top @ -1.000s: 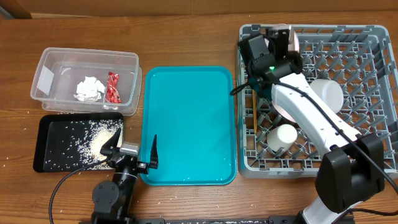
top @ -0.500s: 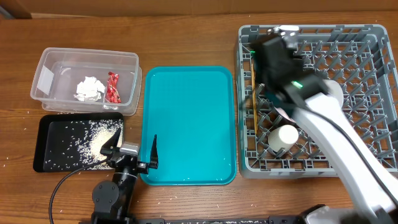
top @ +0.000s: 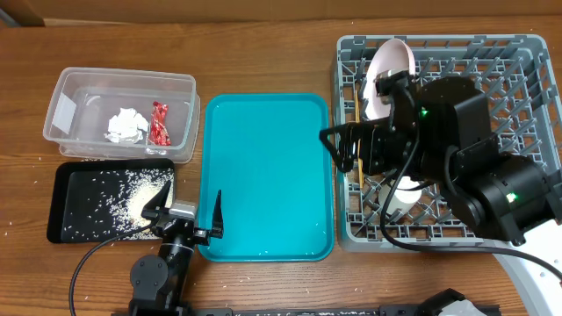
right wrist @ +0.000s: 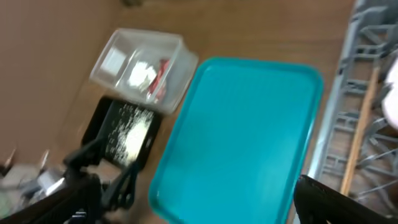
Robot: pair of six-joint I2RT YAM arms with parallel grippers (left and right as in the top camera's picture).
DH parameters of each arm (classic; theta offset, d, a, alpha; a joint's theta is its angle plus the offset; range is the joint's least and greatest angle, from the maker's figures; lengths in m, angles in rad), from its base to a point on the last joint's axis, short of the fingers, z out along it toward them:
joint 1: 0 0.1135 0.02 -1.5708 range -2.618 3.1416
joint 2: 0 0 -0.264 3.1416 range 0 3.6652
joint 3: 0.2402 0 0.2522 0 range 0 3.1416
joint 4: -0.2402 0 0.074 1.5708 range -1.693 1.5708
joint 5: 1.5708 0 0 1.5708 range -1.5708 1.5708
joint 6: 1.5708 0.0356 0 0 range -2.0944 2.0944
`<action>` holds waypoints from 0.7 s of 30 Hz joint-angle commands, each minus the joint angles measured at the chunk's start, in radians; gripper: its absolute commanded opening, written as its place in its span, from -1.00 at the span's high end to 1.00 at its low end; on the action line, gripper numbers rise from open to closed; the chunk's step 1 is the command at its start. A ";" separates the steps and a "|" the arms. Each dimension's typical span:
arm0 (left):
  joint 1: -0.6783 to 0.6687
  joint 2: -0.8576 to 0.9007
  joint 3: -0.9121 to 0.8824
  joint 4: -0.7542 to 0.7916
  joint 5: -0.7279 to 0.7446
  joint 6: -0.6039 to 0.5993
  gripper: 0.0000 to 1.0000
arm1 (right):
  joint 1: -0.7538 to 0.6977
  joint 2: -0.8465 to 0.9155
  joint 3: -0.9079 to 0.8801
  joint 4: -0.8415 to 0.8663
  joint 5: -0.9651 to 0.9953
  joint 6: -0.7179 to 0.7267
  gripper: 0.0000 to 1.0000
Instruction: Sort waste into correct bins and load items into the dishwasher
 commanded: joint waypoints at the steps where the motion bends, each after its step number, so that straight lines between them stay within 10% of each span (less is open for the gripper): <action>1: 0.007 -0.010 -0.005 -0.001 -0.006 0.009 -1.00 | -0.004 -0.005 0.009 -0.074 -0.008 -0.077 -1.00; 10: 0.007 -0.010 -0.005 -0.001 -0.006 0.009 -1.00 | -0.032 -0.179 -0.010 0.058 0.280 -0.321 -1.00; 21: 0.007 -0.010 -0.005 -0.001 -0.006 0.009 -1.00 | -0.173 -0.681 -0.668 0.459 0.187 -0.398 -1.00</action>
